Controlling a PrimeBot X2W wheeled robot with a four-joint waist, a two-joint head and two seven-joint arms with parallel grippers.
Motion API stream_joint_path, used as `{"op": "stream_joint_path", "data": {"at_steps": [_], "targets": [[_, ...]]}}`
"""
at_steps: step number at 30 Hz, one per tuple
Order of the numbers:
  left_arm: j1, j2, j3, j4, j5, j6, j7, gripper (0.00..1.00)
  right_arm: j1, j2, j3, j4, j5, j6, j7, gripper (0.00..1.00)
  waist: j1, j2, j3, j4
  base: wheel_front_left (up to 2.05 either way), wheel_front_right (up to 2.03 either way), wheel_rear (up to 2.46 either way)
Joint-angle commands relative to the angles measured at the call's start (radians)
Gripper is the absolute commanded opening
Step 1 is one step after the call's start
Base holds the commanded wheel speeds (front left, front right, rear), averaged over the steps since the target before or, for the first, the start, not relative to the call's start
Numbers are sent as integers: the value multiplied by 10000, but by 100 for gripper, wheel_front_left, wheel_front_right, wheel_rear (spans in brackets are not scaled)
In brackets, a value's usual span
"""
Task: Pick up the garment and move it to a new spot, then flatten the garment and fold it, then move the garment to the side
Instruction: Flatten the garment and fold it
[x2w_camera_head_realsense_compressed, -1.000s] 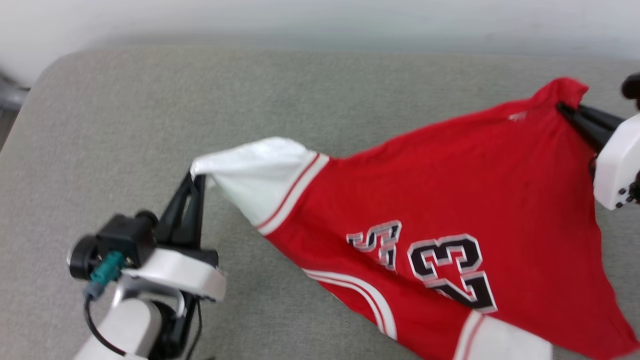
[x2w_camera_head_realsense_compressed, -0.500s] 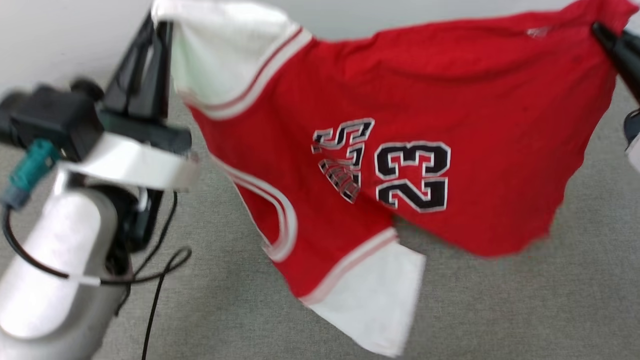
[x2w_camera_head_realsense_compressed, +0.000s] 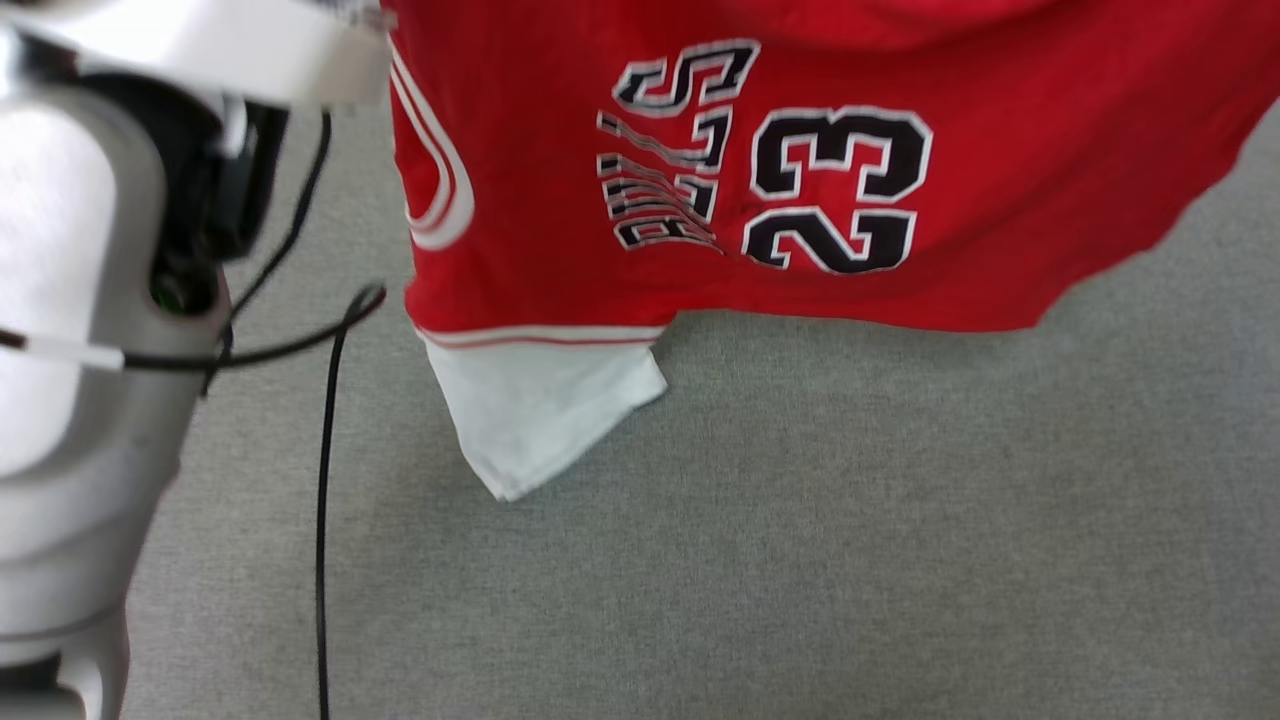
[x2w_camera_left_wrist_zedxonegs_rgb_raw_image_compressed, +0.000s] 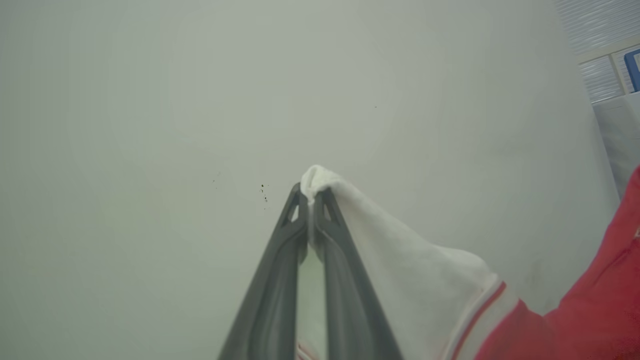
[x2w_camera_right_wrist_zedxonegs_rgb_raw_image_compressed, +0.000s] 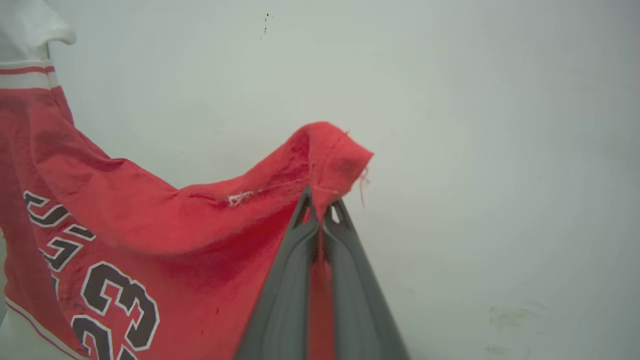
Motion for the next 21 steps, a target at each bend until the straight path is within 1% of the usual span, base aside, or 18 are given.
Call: {"op": "stream_joint_path", "data": {"at_steps": [1, 4, 9, 15, 21], "targets": [[-469, -64, -36, 137, 49, -78, 59, 0, -383, 78, -14, 43, -65, -13, 48, 0, 0, 0, 332, -52, 0, 0, 0], [-1369, -165, -46, 538, 95, -250, 129, 0, -1109, 129, 63, 365, -197, -15, 70, 0, 0, 0, 831, -123, 0, 0, 0], [-3126, -353, -61, 1545, 245, -564, 156, 0, -2797, 216, 451, 1341, -494, -13, -28, 0, 0, 0, 1765, -272, 0, 0, 0], [-5427, -525, -73, 3195, 519, -932, -20, 0, -4997, 427, 972, 2884, -937, -13, -564, 0, 0, 0, 2755, -428, 0, 0, 0], [-7430, -700, -138, 4800, 799, -1247, -456, 0, -7014, 709, 1418, 4413, -1337, -13, -1380, 0, 0, 0, 3366, -549, 0, 0, 0]]}}
